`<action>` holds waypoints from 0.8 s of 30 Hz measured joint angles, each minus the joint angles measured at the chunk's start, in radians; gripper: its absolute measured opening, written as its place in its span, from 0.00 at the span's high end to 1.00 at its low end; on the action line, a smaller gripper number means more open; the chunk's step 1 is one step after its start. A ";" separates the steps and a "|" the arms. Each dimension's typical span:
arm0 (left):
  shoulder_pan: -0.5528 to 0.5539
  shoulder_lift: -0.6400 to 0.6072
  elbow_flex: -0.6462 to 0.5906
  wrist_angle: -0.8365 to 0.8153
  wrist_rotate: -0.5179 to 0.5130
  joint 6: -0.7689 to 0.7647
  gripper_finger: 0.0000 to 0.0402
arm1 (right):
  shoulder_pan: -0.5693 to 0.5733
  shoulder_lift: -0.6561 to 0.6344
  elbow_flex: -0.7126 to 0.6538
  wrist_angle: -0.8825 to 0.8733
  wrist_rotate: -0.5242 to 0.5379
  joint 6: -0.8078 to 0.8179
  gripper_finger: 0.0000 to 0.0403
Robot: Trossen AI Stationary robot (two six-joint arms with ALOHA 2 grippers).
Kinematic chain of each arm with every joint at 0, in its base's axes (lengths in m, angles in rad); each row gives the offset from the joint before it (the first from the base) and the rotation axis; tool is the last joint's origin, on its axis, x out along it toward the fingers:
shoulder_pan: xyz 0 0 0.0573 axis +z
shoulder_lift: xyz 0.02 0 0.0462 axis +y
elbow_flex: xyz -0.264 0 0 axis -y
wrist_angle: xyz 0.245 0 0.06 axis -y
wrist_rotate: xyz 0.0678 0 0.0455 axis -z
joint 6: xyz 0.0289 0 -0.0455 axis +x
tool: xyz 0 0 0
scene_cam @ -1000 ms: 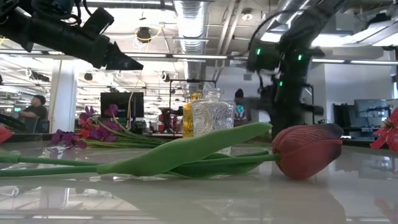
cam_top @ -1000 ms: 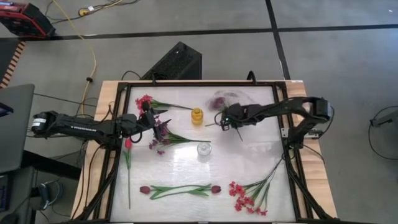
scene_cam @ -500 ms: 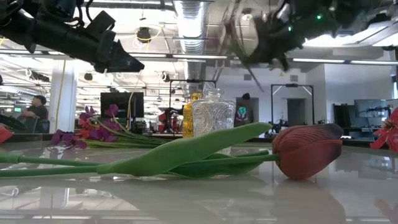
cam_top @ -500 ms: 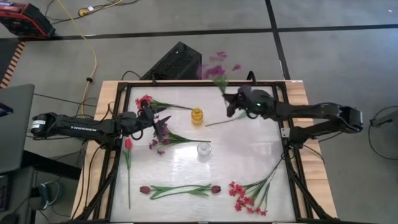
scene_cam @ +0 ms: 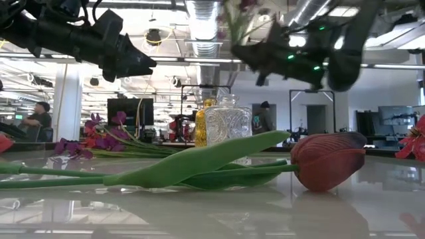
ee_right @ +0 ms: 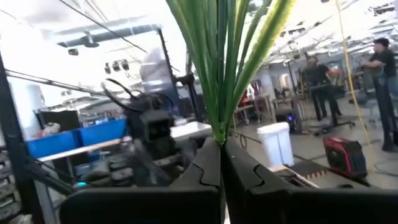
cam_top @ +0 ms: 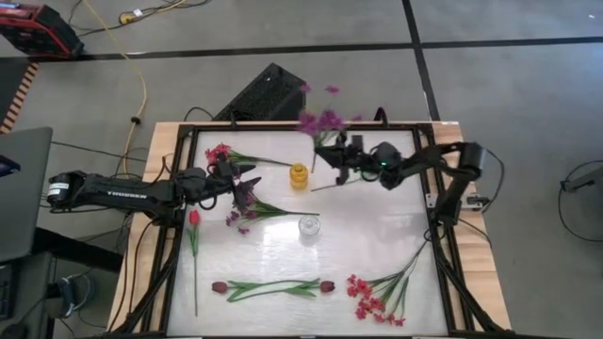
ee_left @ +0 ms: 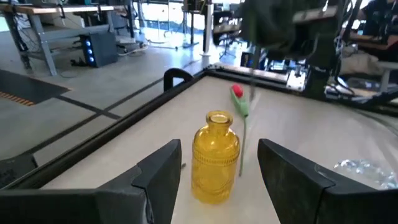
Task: Sort flowers into vase by color
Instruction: Put the top purple flowers into the yellow vase
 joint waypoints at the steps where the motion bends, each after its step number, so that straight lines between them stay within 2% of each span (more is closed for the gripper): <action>1: 0.000 0.000 0.000 0.001 -0.002 -0.003 0.49 | 0.002 0.028 0.029 0.004 -0.001 -0.009 0.94; 5: 0.000 0.000 0.000 0.000 -0.005 -0.033 0.49 | -0.001 0.076 0.109 0.004 -0.011 -0.047 0.94; 11: 0.000 0.000 0.000 -0.020 -0.005 -0.064 0.49 | -0.006 0.082 0.148 -0.022 -0.025 -0.049 0.94; 15: 0.000 0.000 0.000 -0.010 -0.013 -0.034 0.49 | 0.021 0.082 0.170 -0.110 -0.024 -0.108 0.94; 20: 0.000 0.000 0.000 -0.009 -0.025 -0.023 0.49 | 0.051 0.082 0.174 -0.162 0.061 -0.228 0.94; 24: 0.000 0.000 0.000 -0.013 -0.025 -0.023 0.49 | 0.040 0.082 0.174 -0.161 0.062 -0.243 0.94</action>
